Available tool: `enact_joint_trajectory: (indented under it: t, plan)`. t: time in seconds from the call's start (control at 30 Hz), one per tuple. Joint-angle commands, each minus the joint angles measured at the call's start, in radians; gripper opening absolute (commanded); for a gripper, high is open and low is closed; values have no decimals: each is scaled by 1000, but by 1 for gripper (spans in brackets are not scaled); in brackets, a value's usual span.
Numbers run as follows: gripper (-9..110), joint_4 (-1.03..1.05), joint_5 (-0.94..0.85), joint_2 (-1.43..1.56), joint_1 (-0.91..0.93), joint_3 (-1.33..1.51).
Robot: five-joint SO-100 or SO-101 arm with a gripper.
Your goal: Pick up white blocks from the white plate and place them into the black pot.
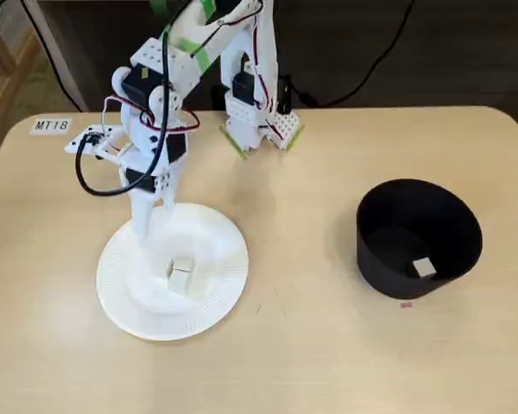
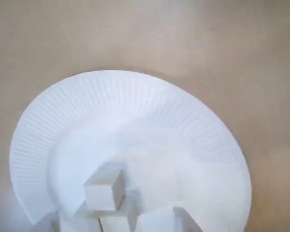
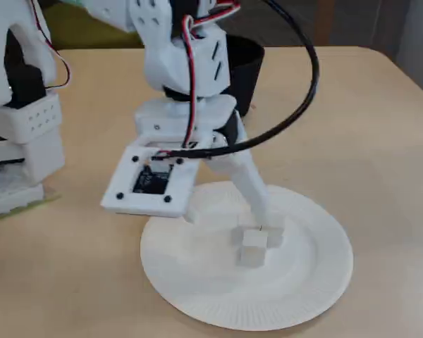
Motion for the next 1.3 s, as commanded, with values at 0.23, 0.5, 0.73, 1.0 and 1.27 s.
enact_joint_trajectory:
  t: [0.23,0.5,0.73,1.0,1.27]
  plan:
    - [33,-5,34,-186,-49,-187]
    - [30,-52,66,-238,-87,-218]
    - [28,-46,72,-304,-94,-282]
    - [24,-41,100,-370,-91,-331]
    - [-2,-8,138,-466,-91,-440]
